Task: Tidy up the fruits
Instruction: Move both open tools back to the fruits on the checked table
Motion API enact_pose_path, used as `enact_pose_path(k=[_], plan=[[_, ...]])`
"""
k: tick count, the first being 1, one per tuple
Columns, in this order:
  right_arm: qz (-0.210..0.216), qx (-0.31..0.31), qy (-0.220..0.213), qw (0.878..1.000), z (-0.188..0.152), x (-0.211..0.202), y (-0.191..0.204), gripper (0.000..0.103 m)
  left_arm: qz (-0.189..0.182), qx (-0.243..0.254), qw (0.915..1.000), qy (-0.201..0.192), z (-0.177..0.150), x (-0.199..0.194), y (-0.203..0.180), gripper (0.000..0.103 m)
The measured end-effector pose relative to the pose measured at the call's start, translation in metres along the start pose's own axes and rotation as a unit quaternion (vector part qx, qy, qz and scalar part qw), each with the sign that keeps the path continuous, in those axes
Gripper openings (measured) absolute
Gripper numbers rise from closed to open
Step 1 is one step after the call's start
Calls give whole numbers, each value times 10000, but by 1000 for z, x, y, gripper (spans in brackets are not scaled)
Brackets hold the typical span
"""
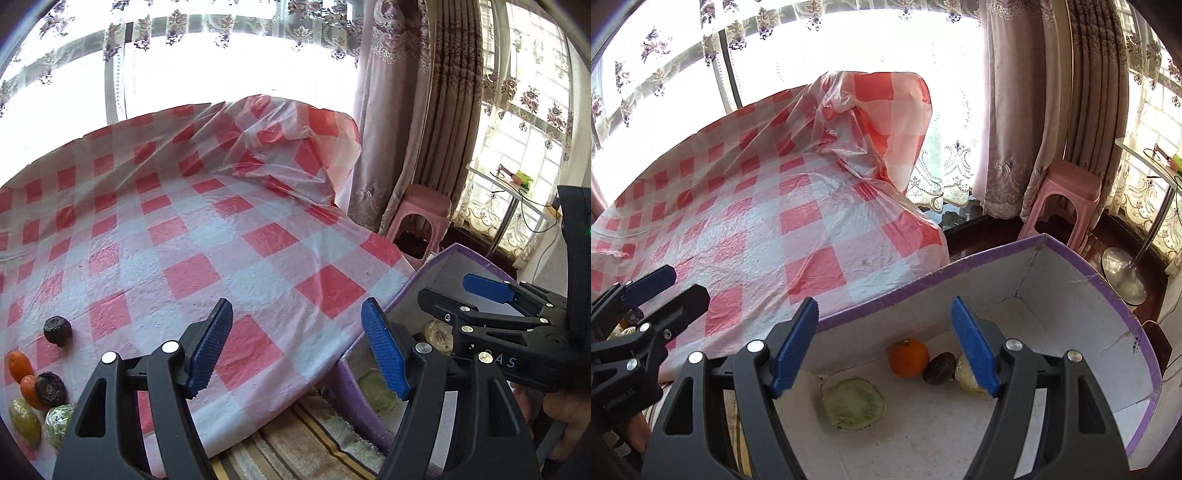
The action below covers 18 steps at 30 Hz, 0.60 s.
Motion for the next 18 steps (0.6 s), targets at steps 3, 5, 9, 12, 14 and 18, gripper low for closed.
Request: enact_pose_path(k=[3, 5, 9, 12, 14, 18], plan=[[25, -242, -132, 9996, 0, -10, 19, 76, 190, -115, 9994, -263, -2, -22, 17, 70], [92, -365, -195, 9991, 2, -15, 31, 79, 264, -205, 9983, -482, -4, -38, 30, 70], [335, -408, -283, 9982, 6, -23, 55, 80, 475, -229, 9960, -724, -9, -68, 54, 72], [507, -433, -315, 9973, 8, -27, 77, 80, 696, -287, 9942, -766, -14, -86, 74, 85], [609, -456, -326, 9966, 8, -28, 91, 80, 778, -310, 9939, -714, -19, -95, 87, 87], [820, -509, -320, 9948, 7, -32, 116, 80, 972, -474, 9918, -683, -32, -109, 115, 88]])
Point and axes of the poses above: each gripper's, at about its wrist camera, not at the fingertips, and x roughly the way its jaws point, y to its left, z to its top, the point moved 1 cm from there along x, roughly the way its jaws point, and after that the axes turned 4 degrees about -z, right-handed, at the moved point
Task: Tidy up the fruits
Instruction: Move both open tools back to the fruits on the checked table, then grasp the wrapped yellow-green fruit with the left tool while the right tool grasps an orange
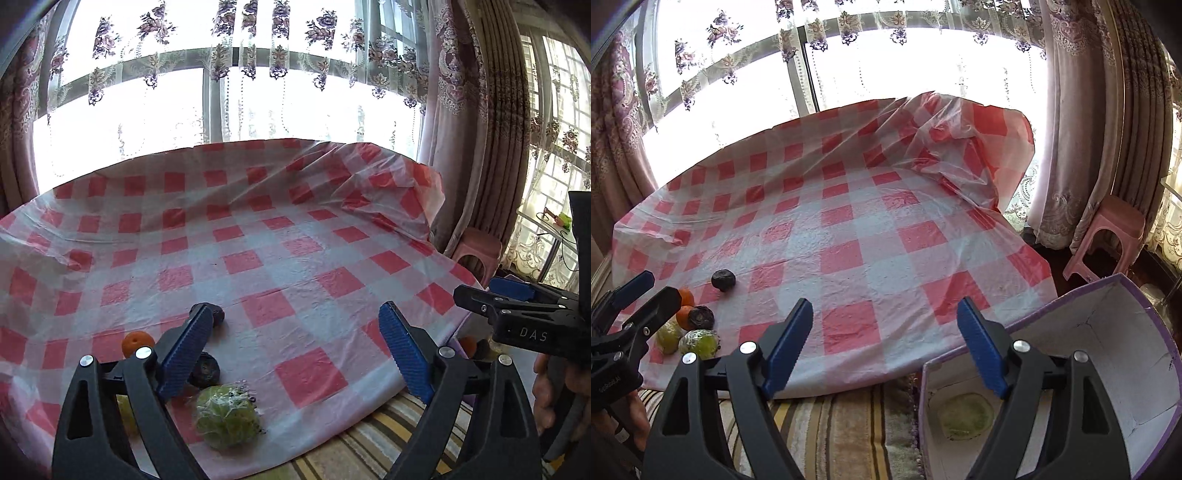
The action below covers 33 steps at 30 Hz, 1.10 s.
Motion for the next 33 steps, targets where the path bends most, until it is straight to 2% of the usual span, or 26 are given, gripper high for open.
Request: enact_pose_path(k=[6, 10, 14, 23, 28, 33], plan=[[227, -174, 40, 9996, -1, 3, 35, 84, 199, -443, 9986, 197, -16, -9, 49, 88], [339, -261, 83, 9990, -4, 8, 52, 85, 328, -929, 9944, 389, -29, -17, 86, 88], [465, -393, 138, 9981, -7, 13, 70, 85, 482, -1156, 9902, 612, -41, -22, 115, 88], [707, -883, 215, 9933, -14, 28, 117, 87, 641, -1149, 9804, 1468, -69, -6, 153, 88], [925, -1316, 276, 9866, -17, 36, 151, 88, 665, -996, 9764, 1799, -76, 10, 157, 88], [1031, -1790, 315, 9779, -18, 42, 182, 92, 721, -881, 9739, 1966, -80, 21, 158, 87]])
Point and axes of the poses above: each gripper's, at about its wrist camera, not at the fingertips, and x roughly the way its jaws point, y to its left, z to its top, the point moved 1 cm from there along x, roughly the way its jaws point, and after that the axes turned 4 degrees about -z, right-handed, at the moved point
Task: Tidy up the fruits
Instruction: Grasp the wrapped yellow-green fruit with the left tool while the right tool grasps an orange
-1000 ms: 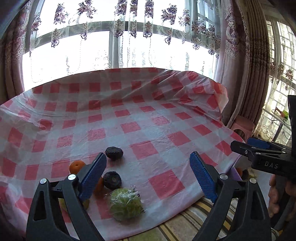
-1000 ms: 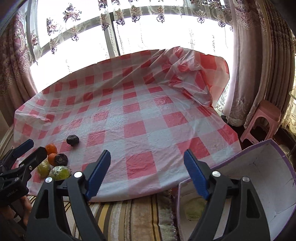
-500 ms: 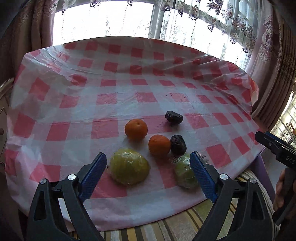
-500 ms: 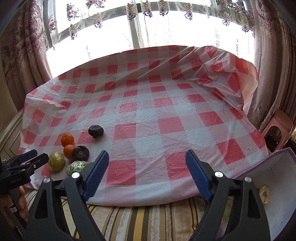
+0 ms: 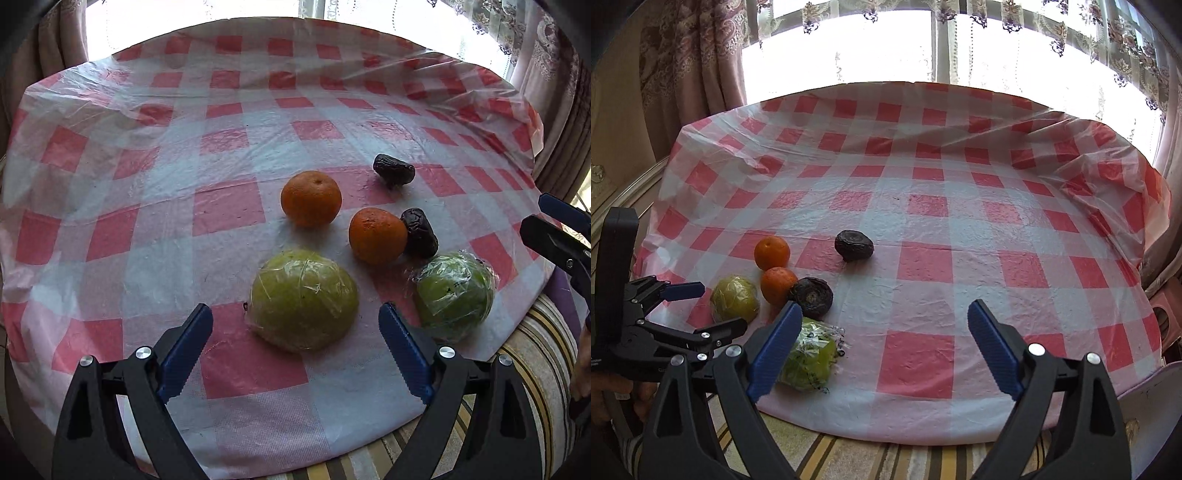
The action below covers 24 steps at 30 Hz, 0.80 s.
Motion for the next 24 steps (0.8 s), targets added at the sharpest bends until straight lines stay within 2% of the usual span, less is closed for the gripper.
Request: enact_pose_path(k=[3, 9, 14, 20, 24], plan=[[65, -280, 95, 9995, 3, 8, 16, 92, 22, 6, 10000, 46, 0, 4, 2, 77], [99, -719, 181, 9972, 9, 22, 42, 92, 123, 187, 9997, 16, -1, 5, -1, 75], [71, -904, 226, 9956, 14, 32, 53, 92, 71, 321, 9994, -48, -3, 3, -6, 64], [123, -1208, 281, 9922, 17, 43, 68, 92, 91, 321, 9994, -133, -5, 1, -7, 61], [140, -1380, 268, 9900, 20, 48, 76, 92, 235, 57, 9994, -256, -10, -3, 2, 61]])
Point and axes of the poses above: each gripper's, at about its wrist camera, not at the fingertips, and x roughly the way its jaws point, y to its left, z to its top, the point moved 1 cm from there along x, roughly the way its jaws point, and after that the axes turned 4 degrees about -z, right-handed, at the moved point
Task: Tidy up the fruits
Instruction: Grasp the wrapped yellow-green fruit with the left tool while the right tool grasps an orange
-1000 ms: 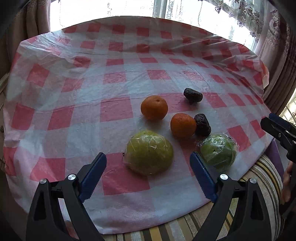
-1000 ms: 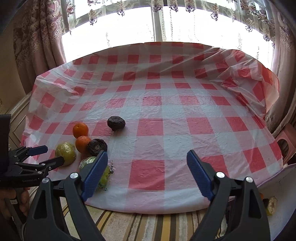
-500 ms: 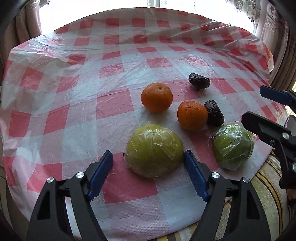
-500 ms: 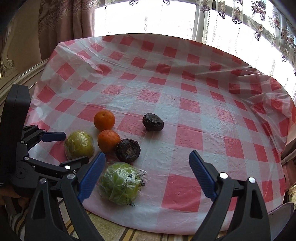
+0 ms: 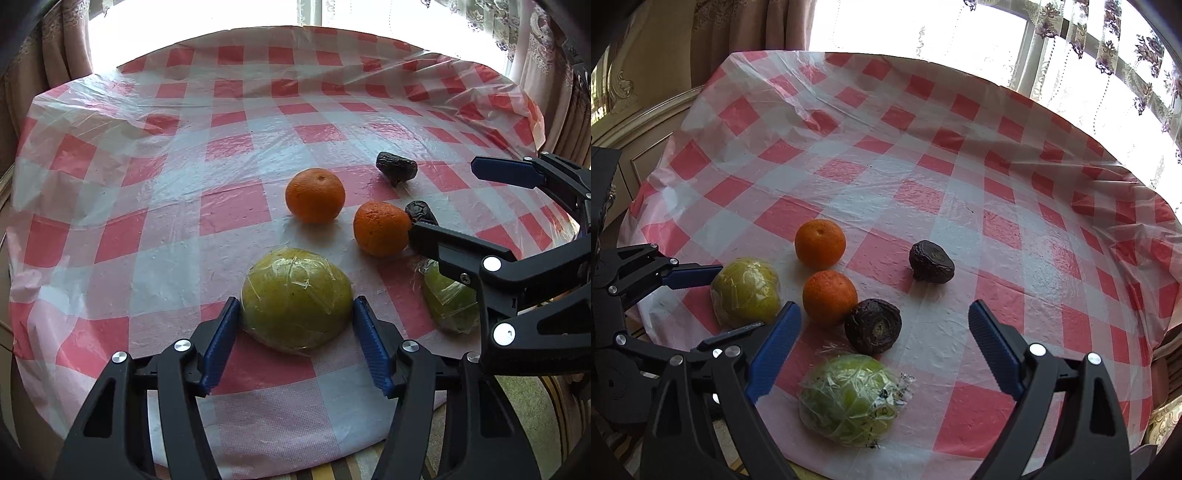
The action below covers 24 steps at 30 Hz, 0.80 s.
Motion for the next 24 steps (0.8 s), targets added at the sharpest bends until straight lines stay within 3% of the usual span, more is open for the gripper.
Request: enact_pose_path(k=[6, 10, 17, 22, 24], plan=[[57, -158, 54, 9998, 6, 10, 7, 91, 294, -707, 9969, -194, -3, -8, 28, 60], [103, -395, 109, 9991, 9, 15, 16, 84, 374, -1002, 9938, -318, -5, -13, 40, 61], [301, -643, 270, 9971, 12, 27, 27, 59, 367, -1064, 9931, -339, -7, -15, 42, 61], [459, -743, 313, 9957, 10, 29, 32, 50, 359, -1067, 9930, -344, -7, -15, 42, 61], [642, -735, 303, 9948, 9, 27, 33, 42, 355, -1069, 9930, -341, -7, -15, 42, 61]])
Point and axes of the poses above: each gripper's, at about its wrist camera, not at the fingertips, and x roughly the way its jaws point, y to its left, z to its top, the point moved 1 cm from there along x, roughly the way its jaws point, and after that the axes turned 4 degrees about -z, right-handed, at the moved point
